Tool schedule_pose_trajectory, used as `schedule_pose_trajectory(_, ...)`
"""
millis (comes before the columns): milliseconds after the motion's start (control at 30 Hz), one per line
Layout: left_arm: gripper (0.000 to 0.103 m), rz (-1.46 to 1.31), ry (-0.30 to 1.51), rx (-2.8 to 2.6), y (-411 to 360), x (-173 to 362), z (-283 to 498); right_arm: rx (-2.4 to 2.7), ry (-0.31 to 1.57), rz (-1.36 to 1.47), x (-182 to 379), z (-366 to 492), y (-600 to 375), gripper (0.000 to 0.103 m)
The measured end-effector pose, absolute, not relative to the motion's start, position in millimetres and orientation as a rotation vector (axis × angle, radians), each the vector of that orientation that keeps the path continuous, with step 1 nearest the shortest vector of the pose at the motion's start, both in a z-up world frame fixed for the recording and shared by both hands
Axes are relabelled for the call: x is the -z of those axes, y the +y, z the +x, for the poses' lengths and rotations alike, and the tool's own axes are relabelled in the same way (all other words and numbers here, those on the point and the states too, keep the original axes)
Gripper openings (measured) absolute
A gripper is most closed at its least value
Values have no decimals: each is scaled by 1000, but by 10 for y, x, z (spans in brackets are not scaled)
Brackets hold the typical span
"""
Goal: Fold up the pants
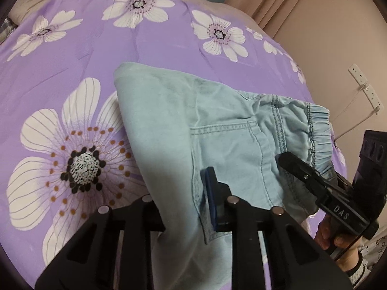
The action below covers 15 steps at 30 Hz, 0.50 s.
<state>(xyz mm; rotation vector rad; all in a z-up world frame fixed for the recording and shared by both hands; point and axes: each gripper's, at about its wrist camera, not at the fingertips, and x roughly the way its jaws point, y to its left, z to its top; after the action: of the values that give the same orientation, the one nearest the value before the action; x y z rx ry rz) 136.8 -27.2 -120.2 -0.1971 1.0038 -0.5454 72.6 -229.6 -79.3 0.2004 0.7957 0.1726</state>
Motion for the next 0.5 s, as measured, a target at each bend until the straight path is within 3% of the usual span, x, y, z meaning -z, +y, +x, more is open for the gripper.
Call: schedule_pose_trajectory(500,21,-191,917,492,59,760,777,-205,692,76,422,283,-1923,40)
